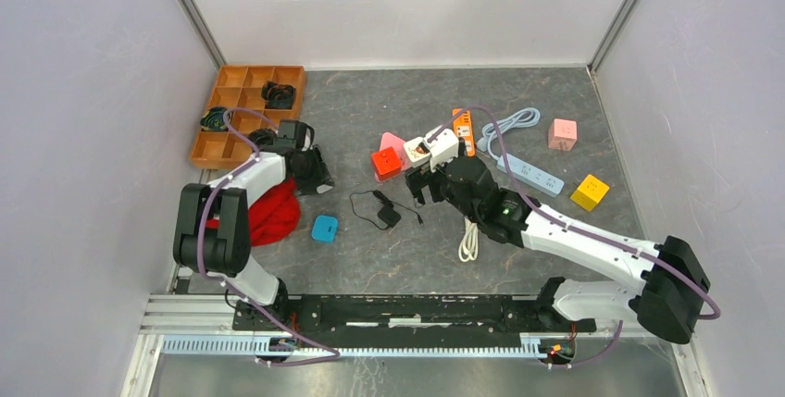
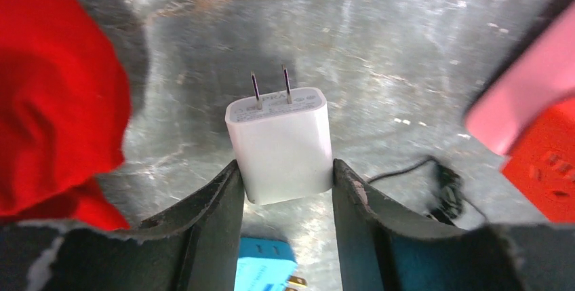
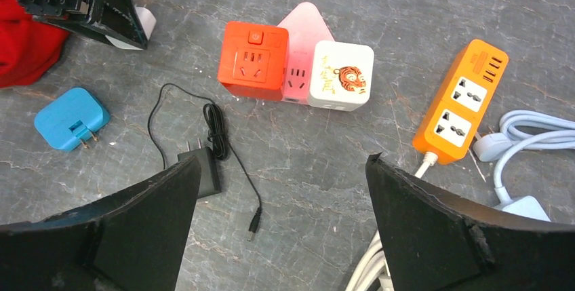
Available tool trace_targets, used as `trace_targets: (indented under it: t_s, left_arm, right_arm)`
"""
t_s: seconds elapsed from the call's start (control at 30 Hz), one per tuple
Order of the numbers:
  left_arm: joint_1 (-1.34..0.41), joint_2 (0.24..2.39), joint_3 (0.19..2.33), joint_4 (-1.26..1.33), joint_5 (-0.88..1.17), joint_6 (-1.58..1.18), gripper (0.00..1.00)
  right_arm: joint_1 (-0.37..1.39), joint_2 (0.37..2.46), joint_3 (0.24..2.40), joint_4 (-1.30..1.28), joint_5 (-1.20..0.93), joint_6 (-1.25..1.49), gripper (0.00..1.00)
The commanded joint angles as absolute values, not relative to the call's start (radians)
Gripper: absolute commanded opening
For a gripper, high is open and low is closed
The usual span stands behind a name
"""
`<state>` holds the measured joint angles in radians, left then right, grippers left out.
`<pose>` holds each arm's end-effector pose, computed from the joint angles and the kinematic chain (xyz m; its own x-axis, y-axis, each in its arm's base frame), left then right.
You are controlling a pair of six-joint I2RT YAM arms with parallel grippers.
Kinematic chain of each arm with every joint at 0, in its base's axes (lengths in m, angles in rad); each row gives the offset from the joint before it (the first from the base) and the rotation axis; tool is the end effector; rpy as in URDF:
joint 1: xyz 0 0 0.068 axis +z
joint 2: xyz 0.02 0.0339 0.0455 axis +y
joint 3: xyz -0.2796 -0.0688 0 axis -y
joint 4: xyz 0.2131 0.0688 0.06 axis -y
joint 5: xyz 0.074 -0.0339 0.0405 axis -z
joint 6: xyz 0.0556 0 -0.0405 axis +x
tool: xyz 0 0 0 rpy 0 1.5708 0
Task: Insert the plug
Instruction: Pick up the plug from the center of the board.
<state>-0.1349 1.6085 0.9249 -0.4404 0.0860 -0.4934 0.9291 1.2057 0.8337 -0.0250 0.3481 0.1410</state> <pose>0.2863 -0.0437 0.1881 -0.8679 -0.3584 -0.3439 -0.2728 0.9225 -0.2729 0.1690 0.1945 0.3043 -0.3085 -0.1922 -0.9316 -0.5266 0.8501 -0.0010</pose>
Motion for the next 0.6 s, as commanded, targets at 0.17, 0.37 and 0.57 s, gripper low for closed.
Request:
trace_targets:
  t_s: [0.17, 0.37, 0.57]
  left_arm:
    - [-0.133, 1.444, 0.934, -0.428, 0.394, -0.662, 0.39]
    - [-0.134, 1.335, 0.933, -0.452, 0.496, -0.715, 0.39]
    - [-0.135, 1.268, 0.917, -0.439, 0.617, -0.764, 0.41]
  right_arm:
    - [0.934, 1.129, 0.690, 0.334, 0.237, 0.063, 0.98]
    - [0.948, 1.152, 0.624, 0.535, 0.147, -0.149, 0.98]
    - [0.988, 1.207, 0.536, 0.757, 0.034, -0.502, 0.93]
